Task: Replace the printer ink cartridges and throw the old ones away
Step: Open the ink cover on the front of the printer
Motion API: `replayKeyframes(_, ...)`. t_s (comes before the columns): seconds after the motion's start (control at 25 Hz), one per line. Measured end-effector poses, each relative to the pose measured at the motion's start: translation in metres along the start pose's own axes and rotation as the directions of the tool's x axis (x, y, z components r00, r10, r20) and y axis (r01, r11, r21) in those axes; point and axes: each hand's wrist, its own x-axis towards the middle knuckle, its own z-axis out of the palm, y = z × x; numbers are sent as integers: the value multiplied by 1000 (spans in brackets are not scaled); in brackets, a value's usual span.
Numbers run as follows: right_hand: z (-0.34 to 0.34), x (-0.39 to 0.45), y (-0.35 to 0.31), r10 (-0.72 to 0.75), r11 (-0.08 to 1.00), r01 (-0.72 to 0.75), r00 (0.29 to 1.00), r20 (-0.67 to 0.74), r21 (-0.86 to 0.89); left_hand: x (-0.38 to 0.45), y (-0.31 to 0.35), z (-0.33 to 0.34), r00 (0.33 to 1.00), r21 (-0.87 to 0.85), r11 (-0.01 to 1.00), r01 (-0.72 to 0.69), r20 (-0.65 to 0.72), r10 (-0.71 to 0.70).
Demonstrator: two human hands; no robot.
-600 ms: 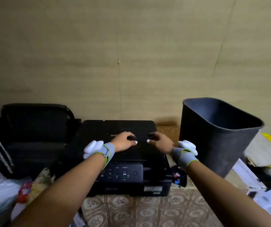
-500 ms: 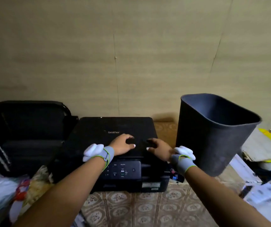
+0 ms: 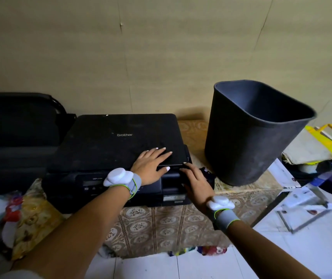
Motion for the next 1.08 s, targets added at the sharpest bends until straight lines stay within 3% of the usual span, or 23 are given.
replayKeyframes(0.32,3,1,-9,55,998,-56,997,-55,-18,5,-1,-2,993,-61,998,29,114,-22)
replayKeyframes(0.48,-4,6,-13,69,998,-69,997,-27,-12,3,4,-4,995,-11,999,47,86,-46)
replayKeyframes(0.72,-9,7,-14,34,998,-31,999,39,-55,6,3,-8,984,-21,998,51,173,-47)
replayKeyframes(1.08,-11,10,-20,55,994,-50,998,42,-99,5,5,-6,986,-28,997,72,156,-67)
